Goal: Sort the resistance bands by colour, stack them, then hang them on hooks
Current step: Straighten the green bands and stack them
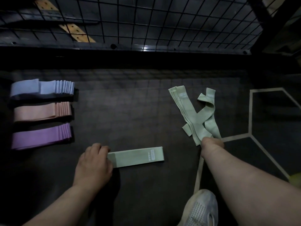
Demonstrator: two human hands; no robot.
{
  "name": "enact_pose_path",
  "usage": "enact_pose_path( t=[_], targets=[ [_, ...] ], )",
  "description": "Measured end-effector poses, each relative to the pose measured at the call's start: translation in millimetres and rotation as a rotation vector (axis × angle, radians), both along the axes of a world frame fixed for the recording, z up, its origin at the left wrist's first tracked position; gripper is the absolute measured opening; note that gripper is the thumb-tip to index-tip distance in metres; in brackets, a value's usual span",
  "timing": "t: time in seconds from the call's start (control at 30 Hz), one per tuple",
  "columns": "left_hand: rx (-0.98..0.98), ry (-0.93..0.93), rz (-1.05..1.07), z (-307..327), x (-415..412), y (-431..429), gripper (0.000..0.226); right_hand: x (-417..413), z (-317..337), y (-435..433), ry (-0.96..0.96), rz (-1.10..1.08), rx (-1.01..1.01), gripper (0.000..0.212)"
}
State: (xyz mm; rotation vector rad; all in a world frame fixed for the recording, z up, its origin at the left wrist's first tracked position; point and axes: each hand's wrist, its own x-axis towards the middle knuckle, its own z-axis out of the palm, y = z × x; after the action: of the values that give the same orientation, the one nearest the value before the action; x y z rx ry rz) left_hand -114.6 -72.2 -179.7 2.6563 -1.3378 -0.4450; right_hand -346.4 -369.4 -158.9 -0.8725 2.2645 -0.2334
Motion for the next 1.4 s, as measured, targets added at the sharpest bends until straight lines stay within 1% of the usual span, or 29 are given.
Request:
enact_pose_path(
  t=[0.03,0.07,0.1,0.13,0.2,0.23,0.27,0.3,0.37,0.43,0.47,0.5,0.53,0.57,0.6,0.63,0.7,0.77,0.8,0.83,0.87,0.93,0.97,1.07,1.17,1.23,1.3,1.33,1.4],
  targets=[
    [0.003,0.002,-0.005,1,0,0,0.045,2,1,1,0.066,-0.024,-0.035,0.048],
    [0.008,0.006,-0.009,1,-1,0,0.044,5,2,0,0.081,-0.074,-0.116,0.051],
    [0.014,0.01,-0.01,2,-1,0,0.044,15,9,1,0.033,-0.121,-0.209,0.053],
    [0.02,0.016,-0.009,2,-1,0,0.043,24,11,1,-0.032,-0.113,-0.287,0.053],
    [0.029,0.043,0.008,5,-2,-1,0.04,45,20,-10,-0.333,-0.09,-0.364,0.044],
    [0.032,0.054,0.018,6,-2,-2,0.038,55,30,-16,-0.499,-0.057,-0.363,0.033],
    [0.03,0.058,0.024,8,-2,-4,0.037,65,38,-25,-0.612,-0.043,-0.387,0.024],
    [0.022,0.059,0.029,9,-2,-5,0.036,73,48,-33,-0.685,-0.031,-0.428,0.02],
    [-0.017,0.055,0.042,11,-1,-7,0.037,82,59,-53,-0.747,-0.067,-0.549,0.025],
    [-0.038,0.049,0.043,12,-1,-8,0.038,77,57,-64,-0.696,-0.139,-0.615,0.033],
    [-0.033,0.052,0.046,13,-1,-7,0.036,68,55,-67,-0.602,-0.134,-0.581,0.032],
    [-0.018,0.06,0.052,12,0,-7,0.033,58,51,-66,-0.454,-0.064,-0.478,0.025],
    [-0.001,0.066,0.055,12,0,-7,0.032,46,46,-62,-0.321,0.045,-0.328,0.015],
    [0.016,0.07,0.053,11,-1,-6,0.033,34,34,-54,-0.246,0.132,-0.172,0.008],
    [0.029,0.071,0.047,10,-1,-5,0.034,27,24,-42,-0.214,0.195,-0.046,0.006],
    [0.038,0.071,0.043,9,-1,-4,0.035,24,12,-27,-0.192,0.276,0.035,0.006],
    [0.043,0.068,0.039,6,-2,-3,0.038,26,-14,1,-0.004,0.582,0.057,0.018],
    [0.021,0.065,0.022,6,-3,-3,0.043,37,-27,21,0.214,0.811,0.047,0.039],
    [0.005,0.06,0.013,6,-4,-3,0.043,39,-29,25,0.288,0.844,0.047,0.047],
    [-0.003,0.056,0.007,6,-5,-2,0.042,41,-32,25,0.346,0.871,0.031,0.046],
    [-0.006,0.054,0.005,8,-6,-2,0.039,40,-32,22,0.39,0.914,0.027,0.04],
    [-0.007,0.06,0.005,10,-8,-1,0.033,32,-35,12,0.456,1.029,0.027,0.029],
    [-0.004,0.062,0.004,10,-8,0,0.032,26,-35,6,0.473,1.087,0.026,0.028],
    [-0.004,0.059,-0.004,10,-6,0,0.035,14,-33,-6,0.467,1.18,0.007,0.036],
    [-0.008,0.071,0.003,12,-5,0,0.034,13,-36,-11,0.552,1.256,0.005,0.029],
    [-0.02,0.066,0.009,15,-4,-1,0.033,16,-35,-13,0.579,1.236,0.002,0.029],
    [-0.027,0.054,0.004,16,-4,0,0.031,24,-29,-14,0.547,1.17,-0.044,0.029],
    [-0.028,0.052,0.002,15,-3,1,0.029,28,-24,-16,0.507,1.088,-0.121,0.028],
    [0.002,0.08,-0.003,16,-2,1,0.033,39,-5,-25,0.386,0.835,-0.324,0.026]
  ],
)
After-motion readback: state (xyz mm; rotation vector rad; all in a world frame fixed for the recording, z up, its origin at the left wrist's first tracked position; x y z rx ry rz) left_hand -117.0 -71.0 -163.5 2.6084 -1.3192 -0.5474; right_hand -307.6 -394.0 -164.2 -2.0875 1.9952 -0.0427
